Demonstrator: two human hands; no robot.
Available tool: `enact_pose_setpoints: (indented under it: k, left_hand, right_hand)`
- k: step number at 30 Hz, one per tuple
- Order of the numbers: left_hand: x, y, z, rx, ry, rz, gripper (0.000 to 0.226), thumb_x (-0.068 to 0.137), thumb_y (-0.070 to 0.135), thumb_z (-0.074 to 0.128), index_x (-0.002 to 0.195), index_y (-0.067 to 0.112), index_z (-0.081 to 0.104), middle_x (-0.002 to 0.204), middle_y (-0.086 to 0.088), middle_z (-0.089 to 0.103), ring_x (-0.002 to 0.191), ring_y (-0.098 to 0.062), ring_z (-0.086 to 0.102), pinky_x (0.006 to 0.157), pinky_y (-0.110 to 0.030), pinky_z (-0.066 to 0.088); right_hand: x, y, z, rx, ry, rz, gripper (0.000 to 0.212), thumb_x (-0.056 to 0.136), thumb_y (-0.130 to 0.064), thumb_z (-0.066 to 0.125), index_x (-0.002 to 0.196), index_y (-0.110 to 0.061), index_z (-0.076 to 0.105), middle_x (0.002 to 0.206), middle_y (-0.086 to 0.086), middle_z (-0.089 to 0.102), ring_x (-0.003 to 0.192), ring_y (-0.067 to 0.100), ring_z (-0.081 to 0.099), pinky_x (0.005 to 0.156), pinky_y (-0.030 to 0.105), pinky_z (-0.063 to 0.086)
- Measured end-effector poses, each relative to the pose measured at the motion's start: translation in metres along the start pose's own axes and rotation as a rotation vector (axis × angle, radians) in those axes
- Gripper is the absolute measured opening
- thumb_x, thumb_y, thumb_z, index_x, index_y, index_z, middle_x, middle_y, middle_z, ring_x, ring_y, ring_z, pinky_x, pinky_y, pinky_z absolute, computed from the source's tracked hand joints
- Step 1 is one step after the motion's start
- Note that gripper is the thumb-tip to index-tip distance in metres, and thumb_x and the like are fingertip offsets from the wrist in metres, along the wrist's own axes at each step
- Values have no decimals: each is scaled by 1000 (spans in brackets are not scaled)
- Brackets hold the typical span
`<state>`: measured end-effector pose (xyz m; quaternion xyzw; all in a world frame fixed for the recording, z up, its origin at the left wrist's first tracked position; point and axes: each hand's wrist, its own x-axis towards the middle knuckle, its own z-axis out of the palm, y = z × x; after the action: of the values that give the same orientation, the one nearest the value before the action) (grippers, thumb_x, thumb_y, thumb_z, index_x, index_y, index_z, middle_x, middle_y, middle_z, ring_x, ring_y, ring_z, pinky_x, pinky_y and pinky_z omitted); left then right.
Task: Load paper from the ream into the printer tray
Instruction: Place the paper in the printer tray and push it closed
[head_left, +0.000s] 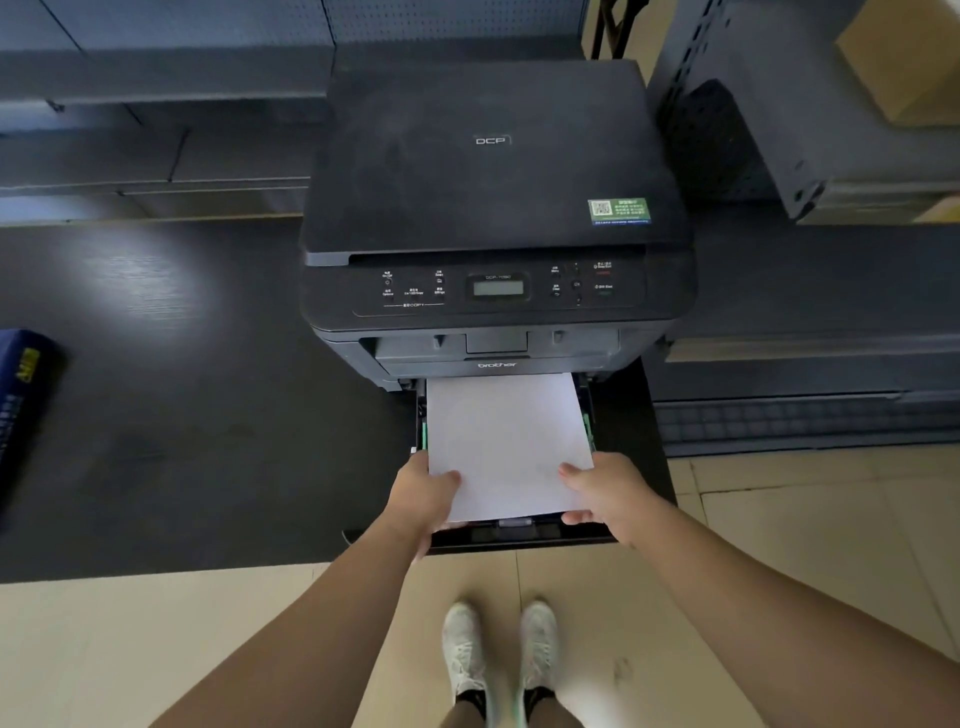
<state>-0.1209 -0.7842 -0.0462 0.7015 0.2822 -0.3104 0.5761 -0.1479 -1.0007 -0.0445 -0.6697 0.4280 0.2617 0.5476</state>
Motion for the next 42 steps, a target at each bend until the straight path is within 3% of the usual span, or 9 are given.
enact_pose_setpoints:
  k: [5, 8, 10, 17, 24, 27, 32, 39, 42]
  left_hand:
    - [7, -3, 5, -14, 37, -70, 22, 93, 4, 50, 113, 11, 57, 109, -5, 67, 87, -24, 69, 49, -27, 59]
    - [9, -1, 5, -1, 33, -111, 21, 93, 5, 53, 113, 9, 59, 112, -8, 68, 89, -26, 70, 48, -27, 59]
    - [10, 1, 4, 12, 31, -110, 22, 93, 5, 53, 114, 9, 59, 114, -9, 67, 94, -28, 69, 48, -29, 60]
    - [16, 5, 12, 168, 131, 80, 17, 96, 7, 51, 112, 9, 55, 101, -3, 64, 76, -14, 62, 55, -25, 55]
    - [29, 7, 20, 237, 156, 30, 15, 94, 10, 56, 108, 9, 50, 96, 0, 57, 76, -22, 60, 74, -52, 63]
    - [29, 5, 20, 262, 190, 49, 17, 93, 11, 57, 106, 11, 47, 93, -1, 58, 76, -19, 61, 75, -48, 63]
    - [25, 1, 16, 438, 248, 139, 20, 89, 3, 53, 109, 5, 57, 96, -10, 69, 68, -18, 59, 50, -23, 43]
    - [25, 3, 15, 568, 275, 171, 26, 91, 3, 56, 117, 2, 57, 91, -7, 62, 70, -20, 56, 52, -24, 41]
    - [18, 5, 11, 574, 284, 178, 33, 91, 8, 58, 124, 4, 56, 100, -12, 68, 79, -27, 65, 64, -33, 54]
  right_hand:
    - [4, -2, 5, 27, 2, 101, 48, 94, -18, 67, 137, -6, 50, 134, 9, 54, 70, 30, 71, 57, 30, 62]
    - [4, -4, 4, 28, 1, 114, 54, 94, -16, 67, 141, -2, 44, 128, 8, 52, 88, 34, 71, 50, 26, 59]
    - [3, -3, 3, 23, 3, 105, 43, 94, -15, 66, 134, -3, 52, 113, 4, 54, 89, 33, 69, 52, 26, 59]
    - [18, -2, 8, 65, 58, 32, 29, 96, -18, 63, 123, -9, 63, 121, 9, 64, 68, 20, 66, 66, 37, 64]
    - [34, -8, 15, 138, 53, 90, 42, 91, -23, 70, 128, -5, 57, 136, 8, 58, 73, 29, 74, 69, 34, 64]
    - [36, -2, 14, 99, 70, 100, 30, 88, -13, 71, 112, 1, 60, 126, 14, 63, 84, 33, 72, 78, 41, 64]
    - [40, 7, 9, -84, 92, 45, 18, 85, -6, 72, 98, 6, 68, 103, 18, 72, 86, 36, 73, 82, 46, 62]
    - [37, 9, 10, -45, 106, 9, 14, 91, -6, 65, 102, 4, 66, 109, 14, 68, 67, 26, 75, 74, 39, 65]
    - [30, 6, 6, -56, 108, -11, 18, 90, -11, 69, 100, 3, 66, 112, 13, 68, 66, 25, 75, 74, 38, 65]
